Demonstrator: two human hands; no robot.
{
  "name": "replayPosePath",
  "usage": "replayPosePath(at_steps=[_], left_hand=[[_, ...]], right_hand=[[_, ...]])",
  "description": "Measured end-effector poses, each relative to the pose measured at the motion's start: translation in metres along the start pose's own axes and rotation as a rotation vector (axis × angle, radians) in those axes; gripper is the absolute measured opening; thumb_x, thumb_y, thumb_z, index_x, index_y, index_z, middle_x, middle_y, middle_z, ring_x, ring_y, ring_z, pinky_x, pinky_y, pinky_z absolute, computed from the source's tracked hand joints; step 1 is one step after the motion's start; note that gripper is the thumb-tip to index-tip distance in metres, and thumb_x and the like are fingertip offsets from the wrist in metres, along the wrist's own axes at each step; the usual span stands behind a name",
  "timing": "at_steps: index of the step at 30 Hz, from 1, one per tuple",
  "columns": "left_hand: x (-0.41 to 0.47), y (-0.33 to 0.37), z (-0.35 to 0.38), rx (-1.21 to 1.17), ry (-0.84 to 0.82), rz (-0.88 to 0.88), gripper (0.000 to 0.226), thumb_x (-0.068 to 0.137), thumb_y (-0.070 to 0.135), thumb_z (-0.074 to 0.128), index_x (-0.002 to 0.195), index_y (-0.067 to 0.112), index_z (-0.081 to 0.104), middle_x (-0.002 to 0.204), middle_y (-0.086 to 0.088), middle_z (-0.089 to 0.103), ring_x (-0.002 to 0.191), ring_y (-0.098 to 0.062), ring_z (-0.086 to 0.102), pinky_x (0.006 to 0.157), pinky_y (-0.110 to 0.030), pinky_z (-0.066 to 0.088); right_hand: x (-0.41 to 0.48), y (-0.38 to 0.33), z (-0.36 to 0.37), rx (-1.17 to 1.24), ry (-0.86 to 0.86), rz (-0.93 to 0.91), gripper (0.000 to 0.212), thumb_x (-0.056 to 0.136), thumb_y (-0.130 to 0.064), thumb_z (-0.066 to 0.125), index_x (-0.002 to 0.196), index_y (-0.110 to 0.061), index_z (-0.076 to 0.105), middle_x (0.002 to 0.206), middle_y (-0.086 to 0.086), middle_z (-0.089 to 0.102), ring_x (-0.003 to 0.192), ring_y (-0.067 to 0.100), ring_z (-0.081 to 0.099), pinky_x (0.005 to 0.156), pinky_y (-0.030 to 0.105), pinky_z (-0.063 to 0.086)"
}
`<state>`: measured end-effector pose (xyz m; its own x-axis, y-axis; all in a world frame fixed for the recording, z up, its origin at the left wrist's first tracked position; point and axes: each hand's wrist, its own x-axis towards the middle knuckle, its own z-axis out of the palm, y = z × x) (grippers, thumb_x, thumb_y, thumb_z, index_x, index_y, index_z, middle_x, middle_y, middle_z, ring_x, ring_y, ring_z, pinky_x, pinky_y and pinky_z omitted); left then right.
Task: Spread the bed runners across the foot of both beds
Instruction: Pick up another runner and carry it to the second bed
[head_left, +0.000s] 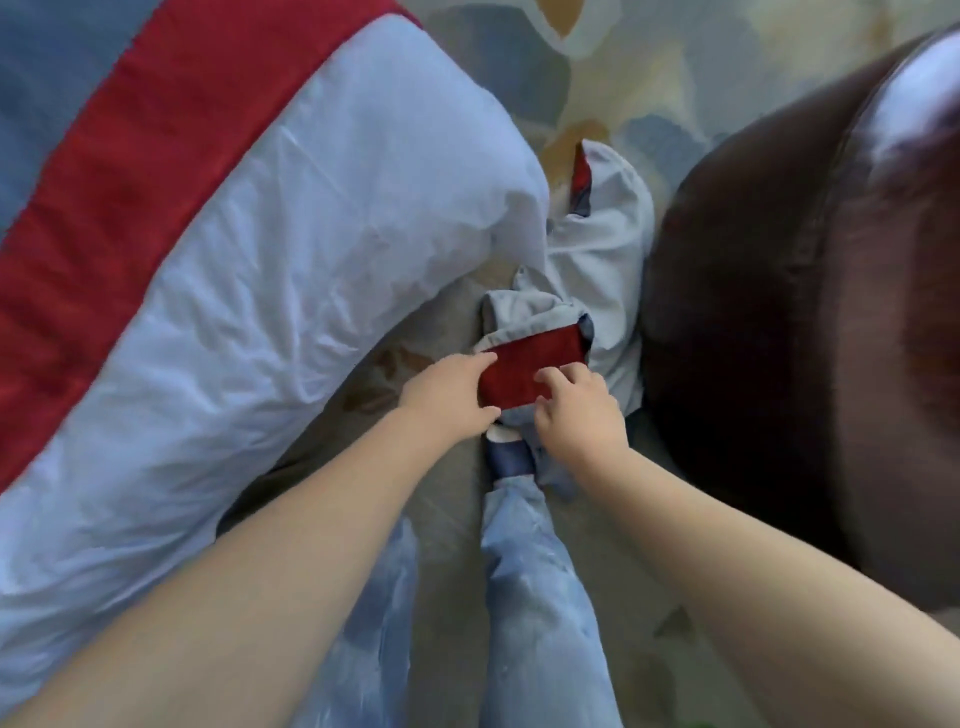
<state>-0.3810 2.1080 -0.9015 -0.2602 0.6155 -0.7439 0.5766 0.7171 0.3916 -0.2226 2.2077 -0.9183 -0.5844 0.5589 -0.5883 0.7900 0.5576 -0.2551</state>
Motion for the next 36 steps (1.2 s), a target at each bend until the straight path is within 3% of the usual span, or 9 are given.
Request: replayPosePath(at_steps=[10, 14, 17, 21, 24, 28, 31, 34, 36], left_hand=[[0.108, 0.033, 0.067, 0.152, -0.106, -0.041, 0.091, 0.082, 0.055, 0.072, 0.158, 0.037, 0.024, 0.167, -0.002, 0.016, 0.147, -0.029, 0.033, 0.113, -0.049, 0.041], [0.153, 0.039, 0.105, 0.203, -0.165, -0.026, 0.095, 0.081, 0.057, 0.071, 0.159, 0.039, 0.019, 0.169, -0.001, 0.008, 0.148, -0.031, 0.031, 0.114, -0.05, 0.039], [0.169, 0.043, 0.13, 0.182, -0.21, -0.052, 0.097, 0.082, 0.059, 0.071, 0.159, 0.041, 0.017, 0.17, 0.0, 0.004, 0.152, -0.032, 0.025, 0.116, -0.051, 0.036], [0.177, 0.046, 0.153, 0.195, -0.263, -0.017, 0.094, 0.085, 0.055, 0.071, 0.159, 0.043, 0.014, 0.17, 0.004, 0.003, 0.153, -0.031, 0.021, 0.116, -0.051, 0.036], [0.186, 0.046, 0.154, 0.247, -0.262, -0.016, 0.094, 0.086, 0.054, 0.071, 0.16, 0.042, 0.013, 0.17, 0.003, 0.007, 0.152, -0.032, 0.021, 0.115, -0.051, 0.037], [0.205, 0.051, 0.153, 0.214, -0.219, 0.007, 0.09, 0.087, 0.052, 0.069, 0.159, 0.039, 0.017, 0.169, 0.002, 0.009, 0.151, -0.03, 0.025, 0.116, -0.051, 0.036], [0.209, 0.045, 0.162, 0.104, -0.189, -0.049, 0.08, 0.091, 0.051, 0.065, 0.158, 0.038, 0.023, 0.168, 0.002, 0.014, 0.15, -0.027, 0.028, 0.115, -0.05, 0.038], [0.191, 0.036, 0.164, 0.016, -0.195, -0.144, 0.086, 0.087, 0.052, 0.068, 0.158, 0.038, 0.022, 0.168, 0.001, 0.014, 0.151, -0.026, 0.026, 0.116, -0.05, 0.037], [0.17, 0.036, 0.156, 0.032, -0.193, -0.129, 0.089, 0.086, 0.05, 0.07, 0.158, 0.04, 0.018, 0.168, 0.001, 0.013, 0.15, -0.028, 0.027, 0.114, -0.05, 0.039]], right_hand=[[0.077, 0.092, 0.05, 0.06, -0.145, 0.091, 0.037, 0.096, -0.029, 0.049, 0.132, -0.027, 0.054, 0.132, 0.004, 0.05, 0.115, 0.031, 0.049, 0.085, 0.043, 0.048], [0.11, 0.119, 0.063, 0.13, -0.182, 0.13, 0.044, 0.092, -0.027, 0.052, 0.136, -0.031, 0.054, 0.14, 0.007, 0.042, 0.124, 0.032, 0.043, 0.096, 0.047, 0.048], [0.125, 0.135, 0.076, 0.237, -0.237, 0.214, 0.049, 0.09, -0.024, 0.054, 0.137, -0.035, 0.055, 0.155, 0.013, 0.022, 0.137, 0.037, 0.029, 0.111, 0.046, 0.036], [0.147, 0.156, 0.092, 0.271, -0.41, 0.333, 0.057, 0.096, -0.025, 0.051, 0.147, -0.048, 0.041, 0.163, 0.006, -0.03, 0.15, 0.039, -0.003, 0.122, 0.044, 0.014], [0.164, 0.162, 0.106, 0.25, -0.482, 0.355, 0.056, 0.099, -0.03, 0.05, 0.151, -0.045, 0.037, 0.16, 0.002, -0.036, 0.151, 0.038, -0.012, 0.123, 0.044, 0.006], [0.178, 0.163, 0.12, 0.17, -0.457, 0.339, 0.064, 0.098, -0.036, 0.05, 0.157, -0.028, 0.026, 0.164, 0.003, -0.027, 0.152, 0.037, -0.01, 0.122, 0.05, 0.01], [0.182, 0.166, 0.127, 0.158, -0.361, 0.345, 0.056, 0.1, -0.033, 0.045, 0.149, -0.006, 0.037, 0.166, 0.008, 0.011, 0.151, 0.033, 0.013, 0.119, 0.049, 0.022], [0.173, 0.162, 0.121, 0.356, -0.156, 0.362, 0.034, 0.1, -0.025, 0.049, 0.123, -0.008, 0.067, 0.133, 0.012, 0.061, 0.123, 0.031, 0.056, 0.104, 0.038, 0.045], [0.156, 0.151, 0.104, 0.456, -0.073, 0.375, 0.024, 0.097, -0.023, 0.058, 0.113, -0.017, 0.075, 0.113, 0.006, 0.074, 0.107, 0.025, 0.067, 0.096, 0.035, 0.051]])
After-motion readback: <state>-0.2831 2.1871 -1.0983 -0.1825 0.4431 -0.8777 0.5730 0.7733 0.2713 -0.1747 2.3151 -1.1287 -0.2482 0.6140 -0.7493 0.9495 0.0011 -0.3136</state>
